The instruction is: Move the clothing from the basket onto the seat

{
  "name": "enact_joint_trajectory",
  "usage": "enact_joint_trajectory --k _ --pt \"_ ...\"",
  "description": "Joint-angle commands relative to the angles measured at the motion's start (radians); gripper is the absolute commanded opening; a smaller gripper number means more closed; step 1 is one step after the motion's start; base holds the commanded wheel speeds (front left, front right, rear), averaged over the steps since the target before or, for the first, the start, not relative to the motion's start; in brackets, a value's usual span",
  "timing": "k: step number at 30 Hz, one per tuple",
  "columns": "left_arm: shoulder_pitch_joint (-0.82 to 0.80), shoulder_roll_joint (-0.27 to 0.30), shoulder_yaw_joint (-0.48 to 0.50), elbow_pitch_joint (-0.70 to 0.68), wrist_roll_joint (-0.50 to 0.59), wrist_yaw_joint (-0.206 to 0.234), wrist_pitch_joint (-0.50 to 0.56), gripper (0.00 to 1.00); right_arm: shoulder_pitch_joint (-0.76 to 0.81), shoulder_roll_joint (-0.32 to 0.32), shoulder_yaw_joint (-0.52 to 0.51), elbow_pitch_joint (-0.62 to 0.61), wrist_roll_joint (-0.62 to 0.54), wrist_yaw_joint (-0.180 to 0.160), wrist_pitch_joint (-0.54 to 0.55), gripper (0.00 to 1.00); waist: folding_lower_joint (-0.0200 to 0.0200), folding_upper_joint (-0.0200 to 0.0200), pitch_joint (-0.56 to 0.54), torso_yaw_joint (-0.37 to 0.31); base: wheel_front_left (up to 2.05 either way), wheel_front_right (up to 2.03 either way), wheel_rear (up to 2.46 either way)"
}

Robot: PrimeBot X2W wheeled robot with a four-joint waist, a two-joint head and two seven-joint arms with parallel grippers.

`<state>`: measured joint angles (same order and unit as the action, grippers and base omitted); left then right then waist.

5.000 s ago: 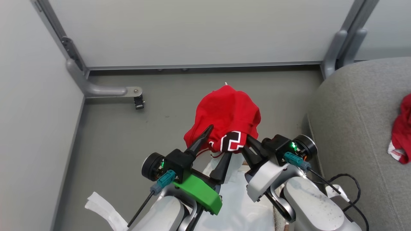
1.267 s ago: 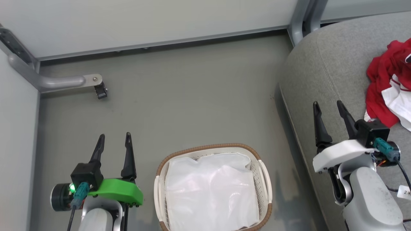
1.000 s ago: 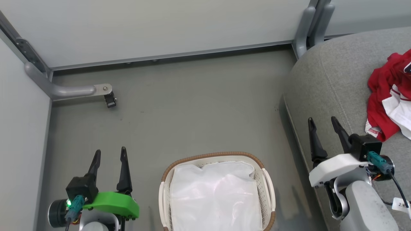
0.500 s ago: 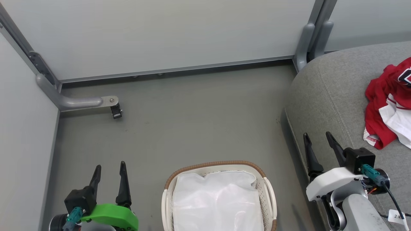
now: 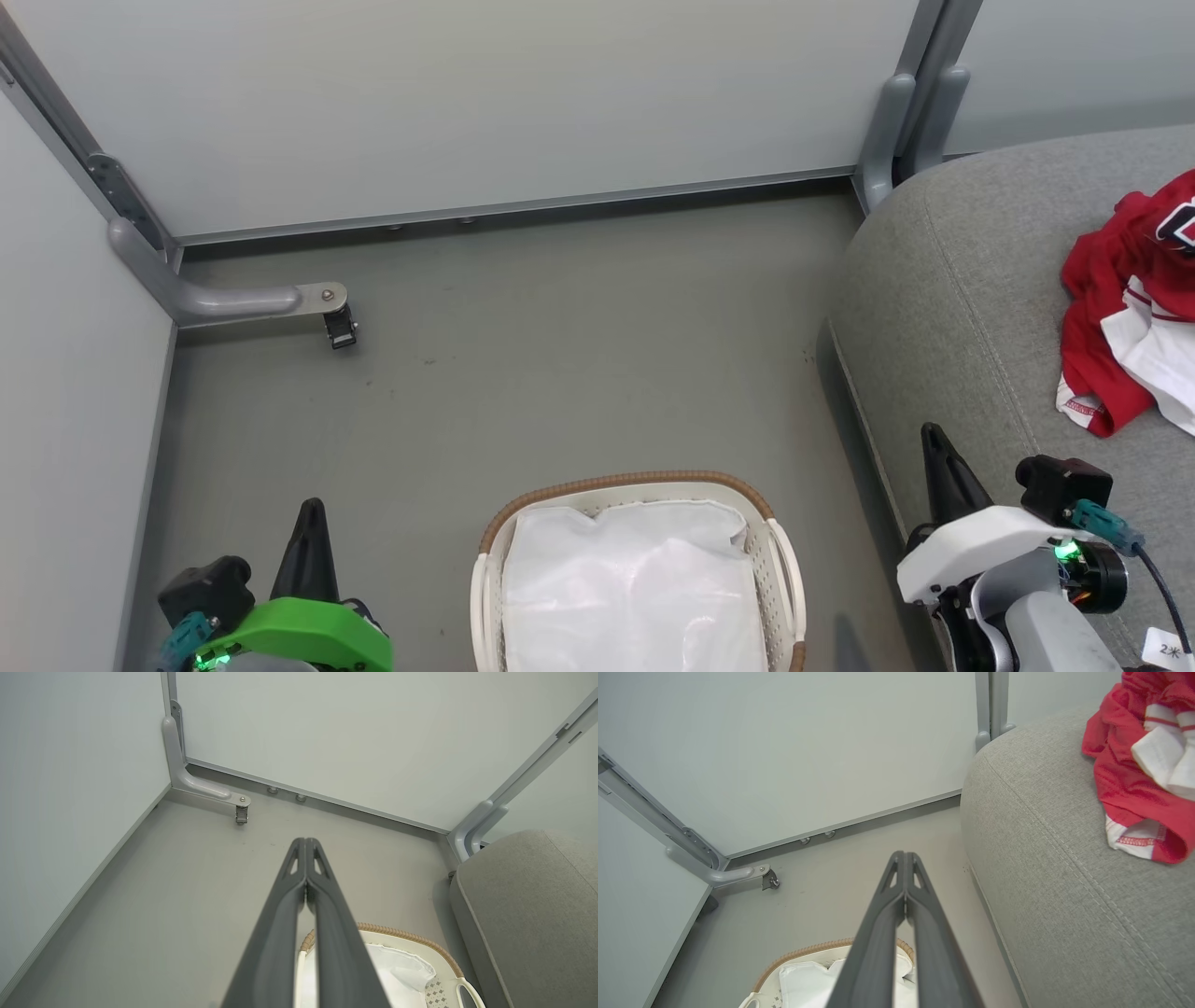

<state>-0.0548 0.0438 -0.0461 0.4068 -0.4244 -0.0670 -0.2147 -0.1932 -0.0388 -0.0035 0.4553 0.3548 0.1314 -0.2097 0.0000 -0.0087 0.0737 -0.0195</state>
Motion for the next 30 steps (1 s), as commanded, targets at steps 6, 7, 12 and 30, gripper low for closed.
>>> enact_joint_trajectory --k 6,7,12,30 --pt "-0.016 0.003 0.019 -0.033 -0.124 -0.011 0.03 0.0 0.004 -0.005 -0.013 -0.041 0.133 0.0 0.03 0.0 0.0 0.001 -0.004 0.001 0.0 0.0 0.0" --pt "-0.017 0.003 0.021 -0.036 -0.142 -0.011 0.035 0.0 0.005 -0.005 -0.014 -0.044 0.152 0.0 0.034 0.0 0.0 0.0011 -0.005 0.001 0.0 0.0 0.0" --pt "-0.021 0.003 0.032 -0.046 -0.219 -0.015 0.056 0.0 0.01 -0.006 -0.021 -0.057 0.234 0.0 0.055 0.0 0.0 0.0015 -0.008 0.002 0.0 0.0 0.0" --pt "-0.034 0.005 0.065 -0.075 -0.459 -0.028 0.124 0.0 0.029 -0.008 -0.043 -0.096 0.489 0.0 0.122 0.0 0.0 0.0027 -0.019 0.005 0.0 0.0 0.0"
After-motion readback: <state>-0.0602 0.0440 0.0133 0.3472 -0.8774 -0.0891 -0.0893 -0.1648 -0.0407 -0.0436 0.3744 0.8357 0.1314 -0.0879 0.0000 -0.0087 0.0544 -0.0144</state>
